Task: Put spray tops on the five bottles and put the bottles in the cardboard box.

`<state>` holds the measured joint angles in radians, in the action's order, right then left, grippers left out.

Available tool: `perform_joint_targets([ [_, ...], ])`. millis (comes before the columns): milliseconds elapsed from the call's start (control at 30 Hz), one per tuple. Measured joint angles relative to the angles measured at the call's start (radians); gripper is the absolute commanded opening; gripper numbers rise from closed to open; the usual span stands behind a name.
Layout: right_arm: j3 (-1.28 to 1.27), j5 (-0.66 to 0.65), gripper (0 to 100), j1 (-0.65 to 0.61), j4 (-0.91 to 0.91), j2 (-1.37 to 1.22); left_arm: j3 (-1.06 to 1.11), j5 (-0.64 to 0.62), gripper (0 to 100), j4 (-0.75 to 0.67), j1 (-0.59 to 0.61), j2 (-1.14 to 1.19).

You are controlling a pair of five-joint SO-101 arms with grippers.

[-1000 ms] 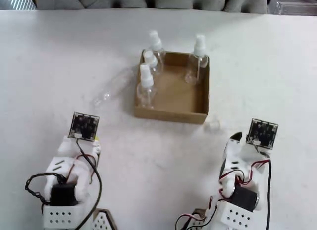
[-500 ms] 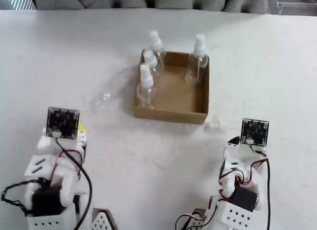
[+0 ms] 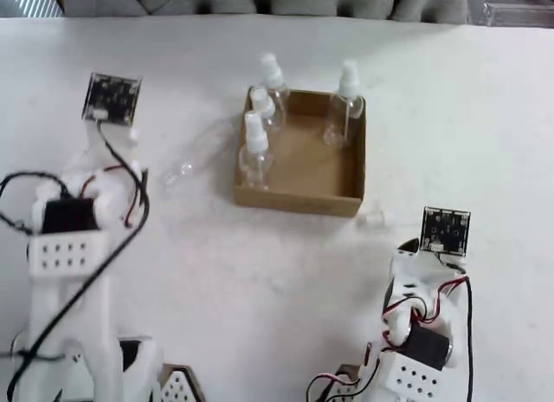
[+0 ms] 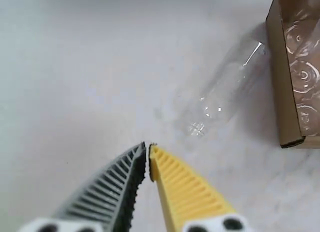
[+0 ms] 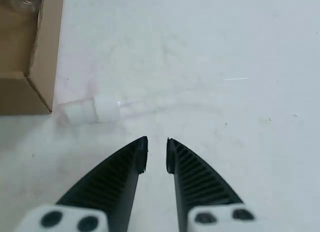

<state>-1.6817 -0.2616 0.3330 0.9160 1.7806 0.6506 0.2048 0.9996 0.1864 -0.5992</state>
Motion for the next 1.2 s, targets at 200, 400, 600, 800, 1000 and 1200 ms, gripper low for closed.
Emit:
perform_joint_targets([
  [200,0.0,0.0,3.7,0.0,0.0,0.0,-0.15,0.069,27,-0.003,-0.054,0.242],
  [400,0.0,0.0,3.7,0.0,0.0,0.0,-0.353,0.08,27,0.014,-0.109,0.45],
  [600,0.0,0.0,3.7,0.0,0.0,0.0,-0.548,0.081,27,0.02,-0.126,0.707],
  [800,0.0,0.0,3.7,-0.031,0.0,0.0,-0.75,0.155,27,0.104,-0.126,0.933],
  [1000,0.0,0.0,3.7,-0.034,0.0,0.0,-0.931,0.161,27,0.181,-0.127,1.119],
  [1200,0.0,0.0,3.7,-0.034,0.0,0.0,-1.048,0.172,27,0.247,-0.129,1.283],
])
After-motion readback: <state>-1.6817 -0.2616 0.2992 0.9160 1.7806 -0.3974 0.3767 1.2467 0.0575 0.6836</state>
